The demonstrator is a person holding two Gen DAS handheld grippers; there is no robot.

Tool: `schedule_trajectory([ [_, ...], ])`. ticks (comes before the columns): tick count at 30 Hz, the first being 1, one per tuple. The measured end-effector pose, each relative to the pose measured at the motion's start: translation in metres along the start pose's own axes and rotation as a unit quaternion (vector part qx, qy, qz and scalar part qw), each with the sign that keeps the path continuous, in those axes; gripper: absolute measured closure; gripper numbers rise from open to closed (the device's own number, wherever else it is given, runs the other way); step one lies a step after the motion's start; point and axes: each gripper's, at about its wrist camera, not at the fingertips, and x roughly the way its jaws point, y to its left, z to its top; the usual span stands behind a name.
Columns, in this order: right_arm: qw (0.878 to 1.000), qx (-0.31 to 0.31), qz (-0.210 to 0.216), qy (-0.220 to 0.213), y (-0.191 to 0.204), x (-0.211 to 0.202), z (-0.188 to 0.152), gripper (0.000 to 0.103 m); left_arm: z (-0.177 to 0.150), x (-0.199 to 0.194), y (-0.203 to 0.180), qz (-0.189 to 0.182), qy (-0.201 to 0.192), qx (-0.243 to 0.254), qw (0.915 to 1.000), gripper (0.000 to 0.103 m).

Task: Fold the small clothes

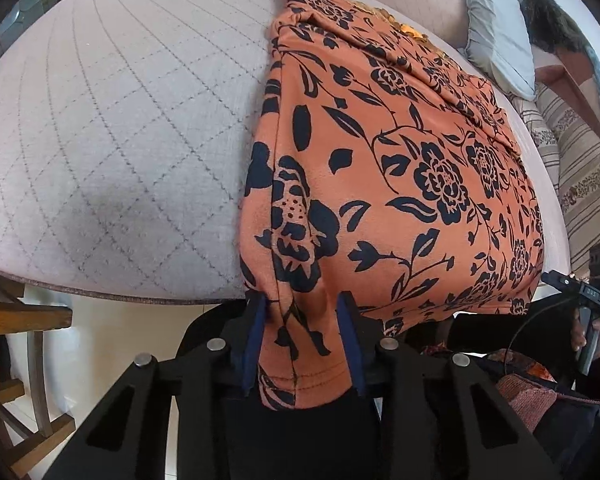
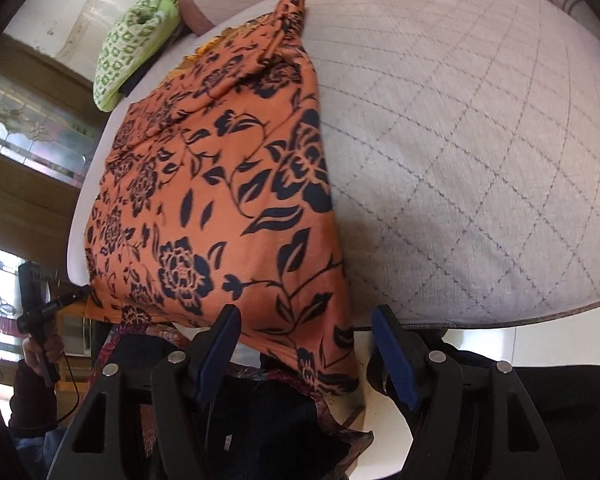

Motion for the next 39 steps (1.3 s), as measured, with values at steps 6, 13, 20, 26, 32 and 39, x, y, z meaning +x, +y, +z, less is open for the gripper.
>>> schedule_trajectory([
  [6,1.0,-0.012,-0.005,0.012,0.004,0.024,0.007,0.031,0.006,0.009,-0.002,-0.01,0.005,0.006,0.9999,0.065],
  [13,0.998,-0.06,0.003,0.011,0.019,0.018,0.003,0.085,0.006,0.011,-0.002,-0.007,0.01,0.028,0.9995,0.083],
  [20,0.999,-0.032,0.002,0.042,0.012,0.026,0.008,0.077,0.003,0.013,0.007,0.031,0.028,0.016,0.999,0.046],
  [26,0.995,-0.07,-0.03,0.059,0.026,0.036,0.001,0.024,-0.002,0.011,0.015,0.024,0.024,0.007,0.9994,0.045],
  [32,0.991,-0.106,-0.07,0.05,0.033,0.04,-0.002,0.055,-0.004,0.025,0.002,0.011,0.053,0.034,0.998,0.07],
  [39,0.992,-0.123,-0.006,0.034,0.05,0.017,-0.005,0.095,-0.001,0.026,-0.019,-0.004,0.045,0.036,0.9983,0.093],
])
